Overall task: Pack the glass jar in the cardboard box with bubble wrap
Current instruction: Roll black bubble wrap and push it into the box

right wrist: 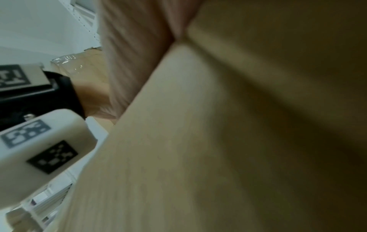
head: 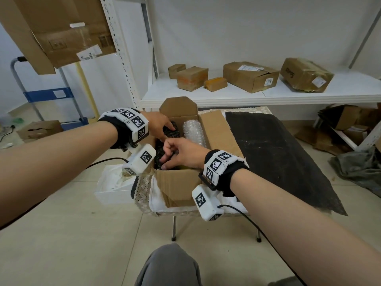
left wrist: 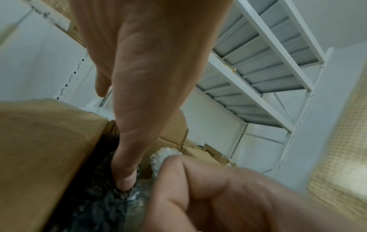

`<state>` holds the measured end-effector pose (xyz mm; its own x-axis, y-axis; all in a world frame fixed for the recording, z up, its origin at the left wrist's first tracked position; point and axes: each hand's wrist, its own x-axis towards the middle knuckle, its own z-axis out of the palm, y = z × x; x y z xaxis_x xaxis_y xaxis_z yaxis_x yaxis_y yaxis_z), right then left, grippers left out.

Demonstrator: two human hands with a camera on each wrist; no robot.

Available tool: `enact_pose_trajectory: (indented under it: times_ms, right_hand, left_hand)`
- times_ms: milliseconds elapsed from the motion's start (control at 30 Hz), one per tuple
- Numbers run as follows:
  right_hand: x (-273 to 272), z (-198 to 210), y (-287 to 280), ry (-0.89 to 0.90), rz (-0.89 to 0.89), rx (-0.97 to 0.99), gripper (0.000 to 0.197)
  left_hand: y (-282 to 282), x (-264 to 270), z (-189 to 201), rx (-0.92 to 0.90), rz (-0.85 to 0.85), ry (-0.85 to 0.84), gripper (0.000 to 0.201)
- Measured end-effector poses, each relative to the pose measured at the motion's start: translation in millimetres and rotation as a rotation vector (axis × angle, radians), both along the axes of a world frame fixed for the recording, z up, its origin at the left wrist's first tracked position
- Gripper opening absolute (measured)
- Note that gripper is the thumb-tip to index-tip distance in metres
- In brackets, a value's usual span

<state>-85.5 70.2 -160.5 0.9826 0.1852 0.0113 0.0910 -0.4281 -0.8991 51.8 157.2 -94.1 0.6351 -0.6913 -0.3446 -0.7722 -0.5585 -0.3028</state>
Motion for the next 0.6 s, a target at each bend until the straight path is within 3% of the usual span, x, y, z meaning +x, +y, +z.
enact_pose_trajectory:
  times_ms: [200, 333, 600]
  right_hand:
    - [3.0, -2.6, 3.2, -0.018, 0.038, -0.147, 0.04]
    - [5.0, -4.6, 1.2, 0.012, 0.054, -0.165, 0.04]
    - [7.2, -9.0, -1.6, 0.081, 0.054, -0.054, 0.036]
  left_hand:
    - [-6.7, -0.7, -6.4, 0.158, 0.01, -0.057, 0.065]
    - [-15.4, -4.0, -3.2, 0.242, 0.019, 0.022, 0.07]
    - [-13.6, 1.8, -12.2, 0.191, 0.044, 0.17, 0.073]
